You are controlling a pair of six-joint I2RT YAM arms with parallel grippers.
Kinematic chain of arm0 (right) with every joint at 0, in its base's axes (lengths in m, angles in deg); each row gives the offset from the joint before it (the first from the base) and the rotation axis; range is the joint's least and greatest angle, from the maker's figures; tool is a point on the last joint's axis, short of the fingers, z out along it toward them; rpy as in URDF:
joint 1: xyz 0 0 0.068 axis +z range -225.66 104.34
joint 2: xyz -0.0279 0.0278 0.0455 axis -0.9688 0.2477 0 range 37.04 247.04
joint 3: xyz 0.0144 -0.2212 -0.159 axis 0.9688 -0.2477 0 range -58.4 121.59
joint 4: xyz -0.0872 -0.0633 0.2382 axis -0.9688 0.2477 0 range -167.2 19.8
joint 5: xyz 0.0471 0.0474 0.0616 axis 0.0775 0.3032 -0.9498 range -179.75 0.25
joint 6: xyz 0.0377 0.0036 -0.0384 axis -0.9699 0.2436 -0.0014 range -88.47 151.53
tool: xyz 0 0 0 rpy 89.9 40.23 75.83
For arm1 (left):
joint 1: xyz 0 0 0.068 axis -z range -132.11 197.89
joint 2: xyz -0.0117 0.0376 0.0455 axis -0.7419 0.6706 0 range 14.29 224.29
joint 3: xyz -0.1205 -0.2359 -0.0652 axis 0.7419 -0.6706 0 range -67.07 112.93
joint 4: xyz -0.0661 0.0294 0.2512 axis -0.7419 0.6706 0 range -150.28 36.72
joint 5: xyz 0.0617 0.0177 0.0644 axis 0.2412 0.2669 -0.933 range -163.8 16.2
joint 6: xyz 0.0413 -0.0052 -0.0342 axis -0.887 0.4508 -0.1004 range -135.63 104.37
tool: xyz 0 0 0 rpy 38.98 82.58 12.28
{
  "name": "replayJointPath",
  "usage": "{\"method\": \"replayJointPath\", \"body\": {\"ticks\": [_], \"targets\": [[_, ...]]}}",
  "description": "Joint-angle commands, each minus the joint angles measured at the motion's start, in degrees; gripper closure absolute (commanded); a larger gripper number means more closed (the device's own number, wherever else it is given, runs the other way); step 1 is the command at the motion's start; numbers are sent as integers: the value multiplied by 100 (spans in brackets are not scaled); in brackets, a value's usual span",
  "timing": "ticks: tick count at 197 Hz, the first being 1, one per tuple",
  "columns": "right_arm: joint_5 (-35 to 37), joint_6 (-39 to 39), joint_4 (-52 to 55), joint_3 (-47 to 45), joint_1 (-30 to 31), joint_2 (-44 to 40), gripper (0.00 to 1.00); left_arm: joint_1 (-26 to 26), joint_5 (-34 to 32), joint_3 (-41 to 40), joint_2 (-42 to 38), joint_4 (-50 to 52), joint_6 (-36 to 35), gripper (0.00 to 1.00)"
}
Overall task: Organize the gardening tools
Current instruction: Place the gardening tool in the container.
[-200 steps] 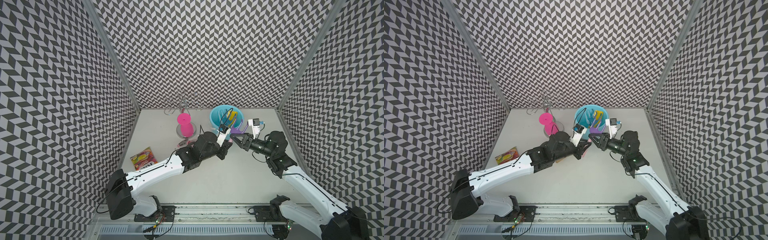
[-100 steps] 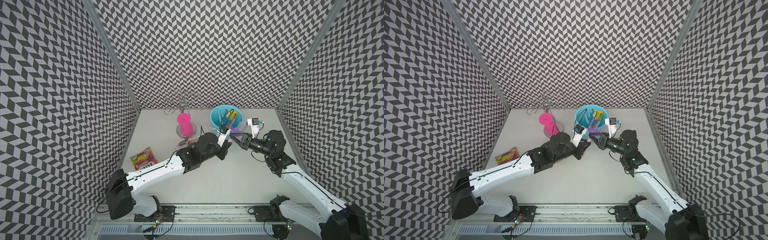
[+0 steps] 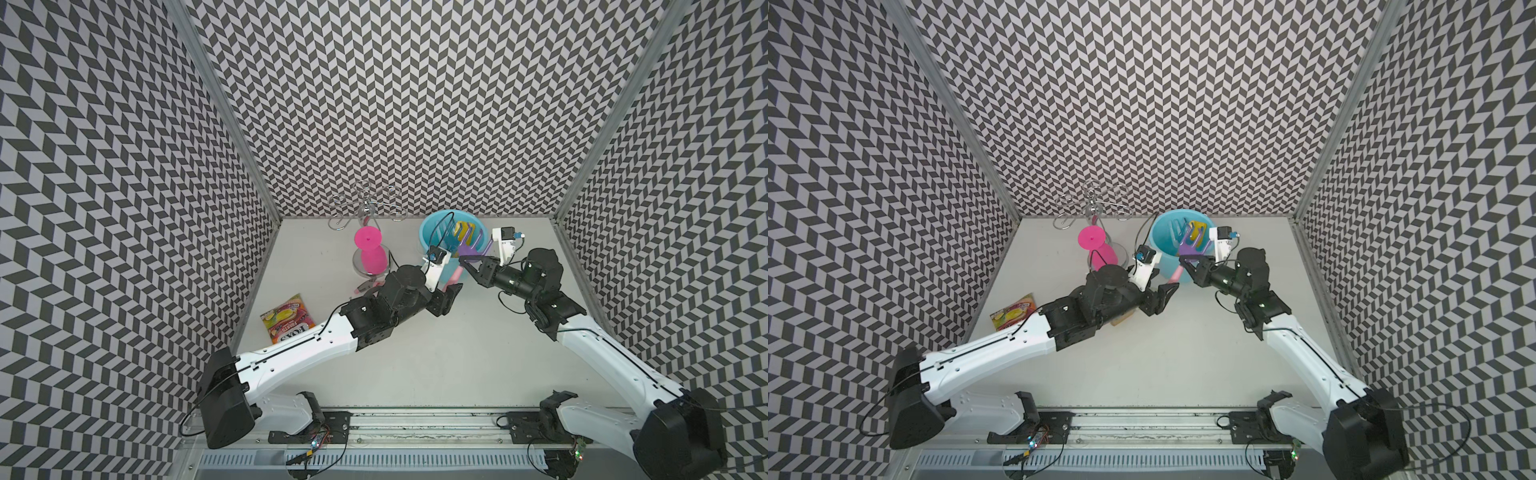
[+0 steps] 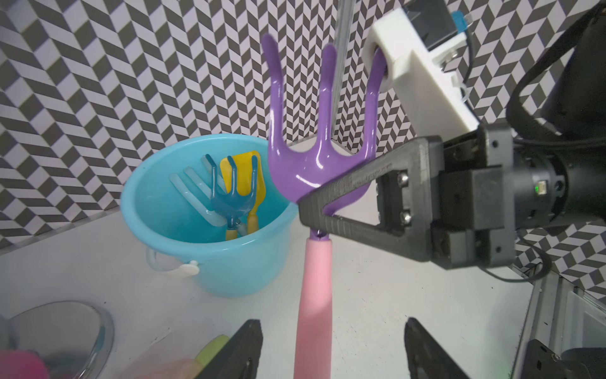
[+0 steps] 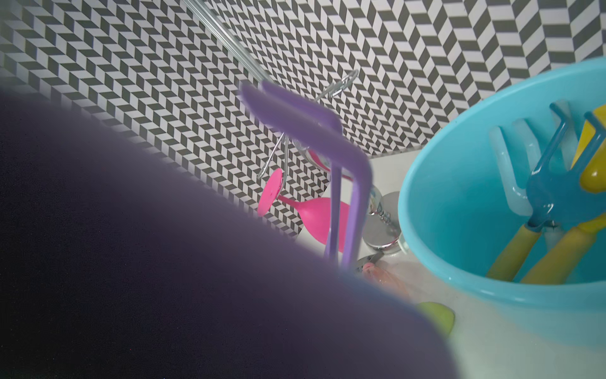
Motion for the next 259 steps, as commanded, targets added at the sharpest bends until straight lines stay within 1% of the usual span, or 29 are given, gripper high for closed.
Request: {"method": "replayJointPath", "body": {"ticks": [1, 18, 32, 69, 120, 146, 187, 259], "targets": [[541, 209, -120, 469, 18, 176, 100, -200, -237, -262, -404, 236, 137, 29], [1062, 278, 4, 758, 17, 365, 100, -391, -292, -508, -719, 335, 282, 29], [1454, 186, -72, 928, 9, 554, 100, -556, -260, -707, -988, 408, 378, 30], [1841, 346, -23, 1647, -61, 1321, 100, -751, -431, -1045, -1502, 631, 529, 31], [2449, 862, 105, 2543, -56, 2414, 100, -828, -542, -1313, -1814, 850, 689, 31], [2547, 993, 111, 2855, -61, 2954, 100, -861, -588, -1366, -1886, 950, 741, 31], [2320, 1063, 472, 3288, -54, 3600, 100, -941, -635, -1390, -1911, 1066, 781, 31], [2159, 1172, 517, 3326, -2, 4044, 100, -1069, -566, -1461, -1820, 1040, 856, 31]]}}
